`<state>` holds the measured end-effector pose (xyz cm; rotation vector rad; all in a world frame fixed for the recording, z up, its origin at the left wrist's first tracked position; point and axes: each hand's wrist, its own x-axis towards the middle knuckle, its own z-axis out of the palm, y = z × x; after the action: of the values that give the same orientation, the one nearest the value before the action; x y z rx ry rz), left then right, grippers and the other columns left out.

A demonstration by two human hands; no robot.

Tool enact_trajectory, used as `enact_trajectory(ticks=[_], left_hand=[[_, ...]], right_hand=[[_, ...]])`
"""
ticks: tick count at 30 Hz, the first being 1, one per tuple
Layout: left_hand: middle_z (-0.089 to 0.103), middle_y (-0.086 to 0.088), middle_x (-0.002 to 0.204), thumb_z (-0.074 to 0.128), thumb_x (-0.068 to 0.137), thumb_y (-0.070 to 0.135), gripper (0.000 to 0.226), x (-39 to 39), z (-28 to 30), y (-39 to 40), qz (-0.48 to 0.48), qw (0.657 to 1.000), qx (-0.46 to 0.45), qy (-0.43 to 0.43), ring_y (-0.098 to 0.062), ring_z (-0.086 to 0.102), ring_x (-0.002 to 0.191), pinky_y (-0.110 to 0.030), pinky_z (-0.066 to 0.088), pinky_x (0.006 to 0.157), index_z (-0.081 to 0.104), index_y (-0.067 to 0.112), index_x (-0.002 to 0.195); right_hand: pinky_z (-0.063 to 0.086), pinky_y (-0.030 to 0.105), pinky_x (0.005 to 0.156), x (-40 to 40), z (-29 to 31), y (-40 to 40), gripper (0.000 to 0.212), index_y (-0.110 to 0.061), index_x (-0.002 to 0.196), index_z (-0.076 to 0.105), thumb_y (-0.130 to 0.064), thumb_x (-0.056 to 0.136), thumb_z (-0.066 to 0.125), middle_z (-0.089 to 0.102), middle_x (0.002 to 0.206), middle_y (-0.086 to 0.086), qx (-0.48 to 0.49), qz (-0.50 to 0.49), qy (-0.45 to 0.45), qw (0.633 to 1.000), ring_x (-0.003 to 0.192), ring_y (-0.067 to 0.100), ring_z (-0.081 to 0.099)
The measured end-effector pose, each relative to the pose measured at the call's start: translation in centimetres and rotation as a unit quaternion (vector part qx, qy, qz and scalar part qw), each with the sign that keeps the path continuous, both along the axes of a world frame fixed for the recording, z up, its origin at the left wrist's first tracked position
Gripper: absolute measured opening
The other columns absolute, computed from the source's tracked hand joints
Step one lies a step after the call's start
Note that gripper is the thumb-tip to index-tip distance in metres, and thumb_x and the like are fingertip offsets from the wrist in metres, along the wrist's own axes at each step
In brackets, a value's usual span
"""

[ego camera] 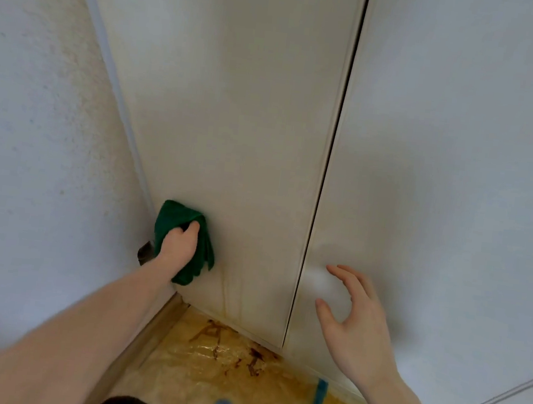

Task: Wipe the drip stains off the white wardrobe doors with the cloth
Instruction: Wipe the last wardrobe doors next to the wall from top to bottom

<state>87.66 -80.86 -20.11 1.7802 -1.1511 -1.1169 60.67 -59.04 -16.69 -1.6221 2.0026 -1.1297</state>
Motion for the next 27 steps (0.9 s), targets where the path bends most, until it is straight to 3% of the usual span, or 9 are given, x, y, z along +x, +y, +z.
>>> enact_trajectory(ticks=[4, 9, 17, 20, 24, 27], left_hand=[[0.058, -0.016, 0.123, 0.045, 0.102, 0.047, 0.060, 1.7, -0.4, -2.4, 0.007, 1.000, 0.010, -0.004, -0.036, 0.055, 0.115, -0.046, 0.043, 0.108, 0.051, -0.002, 0.137], [0.049, -0.018, 0.144, 0.039, 0.103, 0.050, 0.070, 0.6, -1.0, -2.9, 0.017, 0.999, 0.031, 0.020, -0.037, 0.049, 0.127, -0.044, 0.037, 0.112, 0.035, -0.001, 0.152], [0.054, -0.016, 0.137, 0.046, 0.103, 0.044, 0.063, -6.4, -4.2, 2.8, -0.055, 0.989, 0.109, 0.083, -0.035, 0.051, 0.125, -0.047, 0.036, 0.116, 0.041, 0.002, 0.148], [0.057, -0.010, 0.117, 0.048, 0.103, 0.044, 0.060, -10.7, -4.5, 5.7, -0.096, 0.970, 0.176, 0.138, -0.029, 0.052, 0.114, -0.044, 0.037, 0.114, 0.039, 0.005, 0.148], [0.050, -0.015, 0.143, 0.046, 0.105, 0.041, 0.057, -15.1, -3.3, 8.9, -0.147, 0.945, 0.224, 0.185, -0.031, 0.048, 0.129, -0.045, 0.038, 0.115, 0.035, 0.009, 0.151], [0.048, -0.013, 0.147, 0.041, 0.107, 0.041, 0.054, -16.9, -2.3, 11.1, -0.214, 0.929, 0.236, 0.186, -0.029, 0.046, 0.134, -0.042, 0.039, 0.115, 0.033, 0.012, 0.152]], right_hand=[[0.024, -0.008, 0.093, -0.4, -0.5, -0.3, 0.049, -0.035, 0.138, 0.055, -0.023, 0.092, 0.070, 0.047, 0.138, -0.024, 0.002, 0.002, 0.001, 1.000, 0.119, -0.011, 0.042], [0.024, -0.009, 0.093, -1.4, -0.7, -0.4, 0.050, -0.034, 0.137, 0.056, -0.020, 0.092, 0.071, 0.048, 0.136, -0.025, -0.001, -0.002, -0.006, 1.000, 0.117, -0.014, 0.041], [0.028, -0.006, 0.093, -2.7, -0.4, 1.0, 0.049, -0.036, 0.137, 0.056, -0.021, 0.092, 0.070, 0.047, 0.136, -0.026, 0.004, 0.001, -0.013, 1.000, 0.118, -0.011, 0.044], [0.031, 0.001, 0.094, -3.0, 0.0, 1.9, 0.049, -0.038, 0.137, 0.055, -0.024, 0.093, 0.069, 0.044, 0.136, -0.028, 0.005, -0.003, -0.013, 1.000, 0.119, -0.010, 0.042], [0.029, 0.006, 0.097, -3.5, 0.3, 3.2, 0.048, -0.038, 0.138, 0.054, -0.025, 0.094, 0.069, 0.043, 0.138, -0.026, 0.011, -0.011, -0.017, 1.000, 0.122, -0.005, 0.043], [0.036, 0.016, 0.102, -3.8, 0.3, 3.7, 0.048, -0.035, 0.139, 0.055, -0.024, 0.094, 0.069, 0.045, 0.140, -0.022, 0.015, -0.023, -0.025, 0.999, 0.126, 0.002, 0.048]])
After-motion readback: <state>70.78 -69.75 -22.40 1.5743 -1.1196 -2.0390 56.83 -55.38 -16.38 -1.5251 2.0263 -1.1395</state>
